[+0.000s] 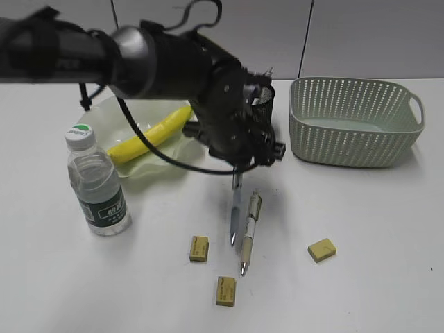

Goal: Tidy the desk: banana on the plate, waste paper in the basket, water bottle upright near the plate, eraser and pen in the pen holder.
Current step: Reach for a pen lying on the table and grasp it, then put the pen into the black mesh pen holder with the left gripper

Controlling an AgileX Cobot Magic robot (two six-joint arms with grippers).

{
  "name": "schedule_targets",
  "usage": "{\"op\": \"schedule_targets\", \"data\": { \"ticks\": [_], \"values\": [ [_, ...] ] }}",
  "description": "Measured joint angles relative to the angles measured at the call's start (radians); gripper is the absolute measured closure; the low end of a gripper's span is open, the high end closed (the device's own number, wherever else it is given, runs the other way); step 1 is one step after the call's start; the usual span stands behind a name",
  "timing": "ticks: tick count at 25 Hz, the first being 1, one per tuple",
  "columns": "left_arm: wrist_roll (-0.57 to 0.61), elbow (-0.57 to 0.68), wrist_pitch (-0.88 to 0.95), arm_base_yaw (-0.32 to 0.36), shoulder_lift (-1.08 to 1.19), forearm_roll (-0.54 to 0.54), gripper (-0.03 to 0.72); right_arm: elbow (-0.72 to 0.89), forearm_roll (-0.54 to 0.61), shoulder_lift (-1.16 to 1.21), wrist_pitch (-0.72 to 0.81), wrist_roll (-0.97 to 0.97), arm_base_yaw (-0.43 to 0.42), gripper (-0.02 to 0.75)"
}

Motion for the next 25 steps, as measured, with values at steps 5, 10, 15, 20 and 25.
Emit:
{"op": "schedule_targets", "data": {
  "ticks": [5, 10, 15, 20, 25],
  "values": [
    [-0.001, 0.0, -0.377, 0.02, -0.159, 0.198, 0.575, 0.0, 0.0, 0.0, 0.0, 0.0, 0.0, 0.44],
    [-0.001, -0.001, -0.827, 0.096, -0.173, 0.378, 0.578, 0.0, 0.0, 0.0, 0.0, 0.0, 0.0, 0.44],
    [0.0, -0.001, -1.039, 0.18, -0.09, 0.39, 0.578, 0.0, 0.0, 0.0, 0.0, 0.0, 0.0, 0.44],
    [0.0, -0.001, -1.103, 0.243, -0.006, 0.39, 0.579, 0.0, 0.0, 0.0, 0.0, 0.0, 0.0, 0.44],
    [0.001, -0.001, -1.137, 0.271, 0.051, 0.39, 0.578, 0.0, 0.0, 0.0, 0.0, 0.0, 0.0, 0.44]
  ]
}}
